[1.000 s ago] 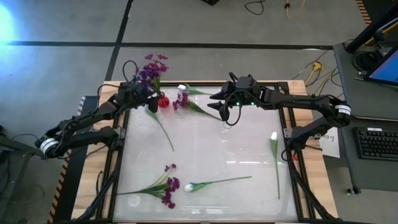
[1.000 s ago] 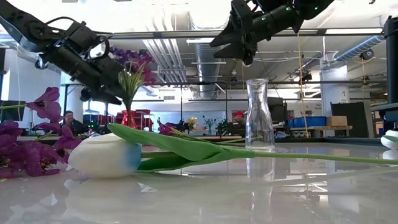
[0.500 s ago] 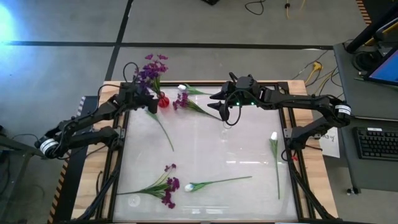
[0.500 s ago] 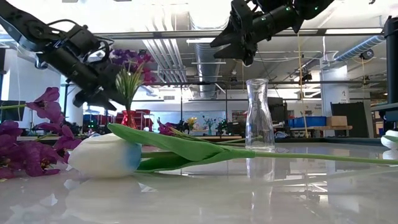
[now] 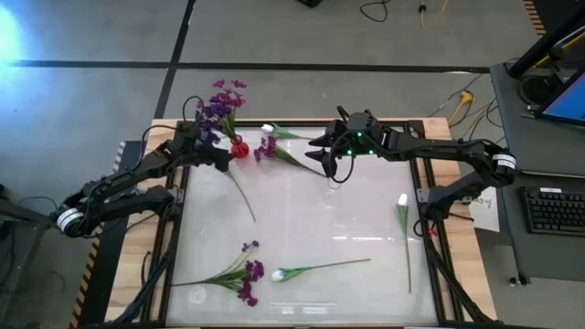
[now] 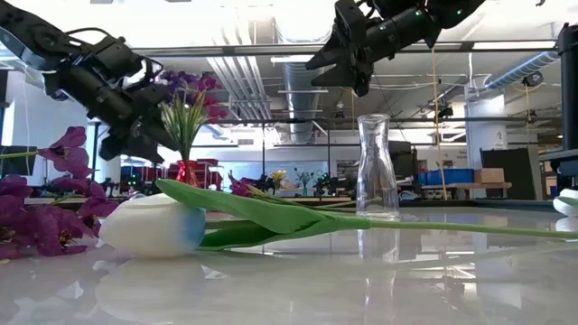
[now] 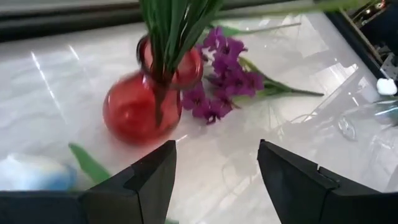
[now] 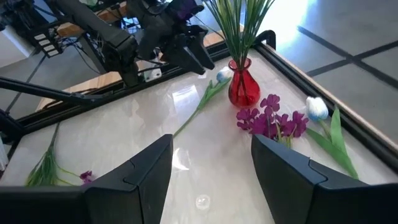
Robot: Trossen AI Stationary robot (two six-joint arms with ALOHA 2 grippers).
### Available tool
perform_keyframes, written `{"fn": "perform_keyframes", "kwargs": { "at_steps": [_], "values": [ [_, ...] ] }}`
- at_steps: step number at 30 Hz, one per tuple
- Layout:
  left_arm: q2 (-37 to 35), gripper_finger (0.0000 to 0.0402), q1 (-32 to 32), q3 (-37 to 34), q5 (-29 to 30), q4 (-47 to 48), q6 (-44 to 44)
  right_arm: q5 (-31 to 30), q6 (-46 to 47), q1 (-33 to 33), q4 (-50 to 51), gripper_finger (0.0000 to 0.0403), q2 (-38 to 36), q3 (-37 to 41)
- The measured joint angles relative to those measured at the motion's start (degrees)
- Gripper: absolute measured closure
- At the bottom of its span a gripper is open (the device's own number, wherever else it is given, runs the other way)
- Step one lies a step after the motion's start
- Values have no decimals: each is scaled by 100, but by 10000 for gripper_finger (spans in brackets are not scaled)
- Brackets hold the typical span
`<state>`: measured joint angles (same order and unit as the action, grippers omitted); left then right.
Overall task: Sort flowers into vase by color
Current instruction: Put the white flower into the transparent vase
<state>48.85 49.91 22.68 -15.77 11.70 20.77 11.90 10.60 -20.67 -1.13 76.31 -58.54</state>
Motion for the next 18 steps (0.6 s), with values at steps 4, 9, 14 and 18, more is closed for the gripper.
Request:
{"fn": "perform_keyframes", "kwargs": {
  "at_steps": [4,9,14,18],
  "values": [
    [-201,186,-2,0,-147,469,186,-4,51,0,129,193,-1,0],
    [-458,186,-26,0,-177,747,210,-4,82,-13,180,193,-2,0],
    [-585,186,-26,0,-181,1004,255,-7,141,-117,348,193,-67,0],
    [-661,187,-39,0,-332,1389,371,-11,157,-207,538,193,-182,-1]
  ]
}}
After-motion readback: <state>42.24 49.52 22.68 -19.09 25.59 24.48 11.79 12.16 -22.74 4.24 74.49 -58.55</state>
